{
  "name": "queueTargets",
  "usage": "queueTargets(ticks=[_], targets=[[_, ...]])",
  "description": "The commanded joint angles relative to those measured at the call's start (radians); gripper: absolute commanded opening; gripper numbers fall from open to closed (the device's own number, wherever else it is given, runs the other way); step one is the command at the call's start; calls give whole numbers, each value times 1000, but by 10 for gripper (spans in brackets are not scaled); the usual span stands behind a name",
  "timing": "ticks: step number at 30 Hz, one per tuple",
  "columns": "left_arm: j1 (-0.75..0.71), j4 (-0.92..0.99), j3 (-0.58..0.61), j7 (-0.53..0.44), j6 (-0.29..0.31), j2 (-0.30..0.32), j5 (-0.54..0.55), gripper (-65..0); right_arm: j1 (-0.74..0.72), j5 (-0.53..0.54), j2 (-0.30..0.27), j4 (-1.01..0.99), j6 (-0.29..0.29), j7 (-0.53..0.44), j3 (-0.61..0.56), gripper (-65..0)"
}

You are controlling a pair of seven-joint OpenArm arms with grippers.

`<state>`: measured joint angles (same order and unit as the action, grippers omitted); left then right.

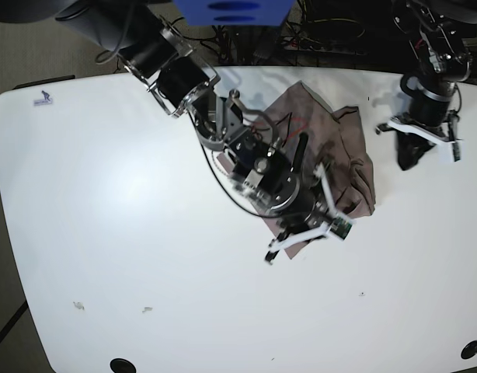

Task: Fold the T-shirt properly
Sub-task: 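Lower the left gripper onto the bundle's edge opposite the right gripper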

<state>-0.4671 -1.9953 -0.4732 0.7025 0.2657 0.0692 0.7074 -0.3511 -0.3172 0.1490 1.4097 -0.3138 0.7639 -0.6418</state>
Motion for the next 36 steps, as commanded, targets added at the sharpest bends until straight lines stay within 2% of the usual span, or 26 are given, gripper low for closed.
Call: queueTargets(ticks=[1, 8, 11, 14, 18, 23, 31, 34, 36], targets=[[-17, -19, 37, -27, 4, 5, 67, -650, -44, 0, 8, -19, 8, -19, 30, -650], [-34, -15, 182, -28, 4, 2, 91, -650, -101, 0, 8, -96, 8, -30, 66, -650], [-35, 0, 253, -30, 4, -2, 90, -650, -104, 0, 8, -143, 8, -67, 66, -650], [-34, 31, 307, -30, -1, -30, 88, -650, -104, 0, 8, -194, 8, -96, 66, -650], [-32, 80, 322, -31, 1, -73, 59, -650, -104, 0, 8, -238, 8, -126, 66, -650], [-19, 152, 324, -31, 2, -113, -32, -650, -104, 0, 8, -249, 8, -156, 66, -650], [-3, 244, 324, -119, 2, -105, -147, -650, -101, 0, 8, -243, 8, -159, 66, -650], [0, 261, 324, -151, 2, -68, -180, -650, -99, 0, 8, -220, 8, -162, 78, -650], [12, 262, 322, -157, 2, -44, -191, -650, -93, 0, -30, -197, 6, -162, 98, -650]])
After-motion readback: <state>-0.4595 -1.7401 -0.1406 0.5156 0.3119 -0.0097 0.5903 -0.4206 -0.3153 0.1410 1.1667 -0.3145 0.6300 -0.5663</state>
